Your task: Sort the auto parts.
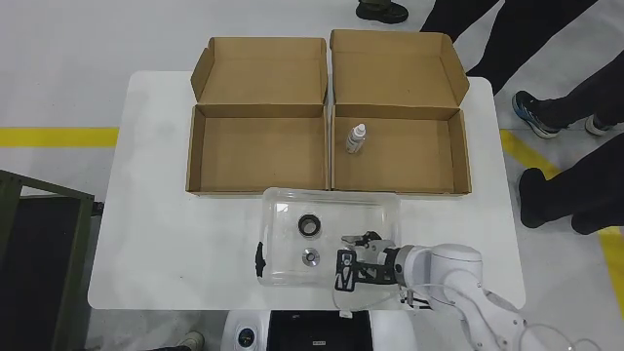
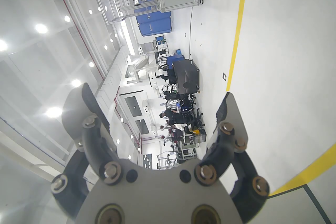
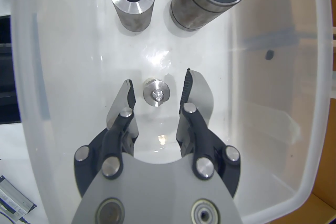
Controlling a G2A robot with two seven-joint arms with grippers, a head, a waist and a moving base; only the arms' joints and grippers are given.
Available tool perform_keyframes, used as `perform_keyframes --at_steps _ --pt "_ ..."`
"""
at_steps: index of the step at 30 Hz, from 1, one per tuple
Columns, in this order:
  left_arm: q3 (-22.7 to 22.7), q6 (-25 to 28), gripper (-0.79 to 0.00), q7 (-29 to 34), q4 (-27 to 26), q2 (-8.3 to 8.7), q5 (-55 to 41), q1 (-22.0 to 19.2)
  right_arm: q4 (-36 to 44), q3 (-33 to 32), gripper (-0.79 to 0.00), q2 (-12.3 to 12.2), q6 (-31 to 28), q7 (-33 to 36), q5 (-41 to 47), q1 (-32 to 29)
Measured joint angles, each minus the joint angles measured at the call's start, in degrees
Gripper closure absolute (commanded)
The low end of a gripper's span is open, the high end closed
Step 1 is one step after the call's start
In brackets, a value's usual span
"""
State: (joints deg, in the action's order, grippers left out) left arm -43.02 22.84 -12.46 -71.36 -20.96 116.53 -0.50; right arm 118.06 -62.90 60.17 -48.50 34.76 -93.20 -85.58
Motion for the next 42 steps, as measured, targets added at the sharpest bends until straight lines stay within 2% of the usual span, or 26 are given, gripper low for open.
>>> perform_keyframes --at_steps 3,4,5,7,16,25,32,42 --pt "0.00 0.00 -0.785 0.00 0.00 0.00 0.00 0.00 -0.12 0.31 -0.231 -0.08 -0.34 0.10 -0.40 0.07" --pt "0.00 0.00 -0.785 0.00 0.00 0.00 0.00 0.00 -0.19 0.40 -0.175 -0.12 -0.50 0.15 -0.55 0.08" --pt "0.00 0.00 -0.785 0.00 0.00 0.00 0.00 0.00 -0.24 0.44 -0.083 -0.15 -0.55 0.18 -0.61 0.10" --pt "0.00 0.00 -0.785 0.00 0.00 0.00 0.00 0.00 -0.27 0.48 -0.003 -0.19 -0.56 0.21 -0.68 0.16" --pt "0.00 0.00 -0.785 0.00 0.00 0.00 0.00 0.00 0.98 0.08 0.000 -0.43 -0.99 -0.26 0.97 0.26" --pt "0.00 0.00 -0.785 0.00 0.00 0.00 0.00 0.00 5.78 -4.07 0.000 -0.98 0.60 -3.93 7.27 -1.82" --pt "0.00 0.00 -0.785 0.00 0.00 0.00 0.00 0.00 7.88 -7.91 0.000 -1.09 4.61 -10.03 17.37 -3.60" --pt "0.00 0.00 -0.785 0.00 0.00 0.00 0.00 0.00 5.79 -12.67 0.000 -0.92 11.63 -16.52 32.86 -4.53"
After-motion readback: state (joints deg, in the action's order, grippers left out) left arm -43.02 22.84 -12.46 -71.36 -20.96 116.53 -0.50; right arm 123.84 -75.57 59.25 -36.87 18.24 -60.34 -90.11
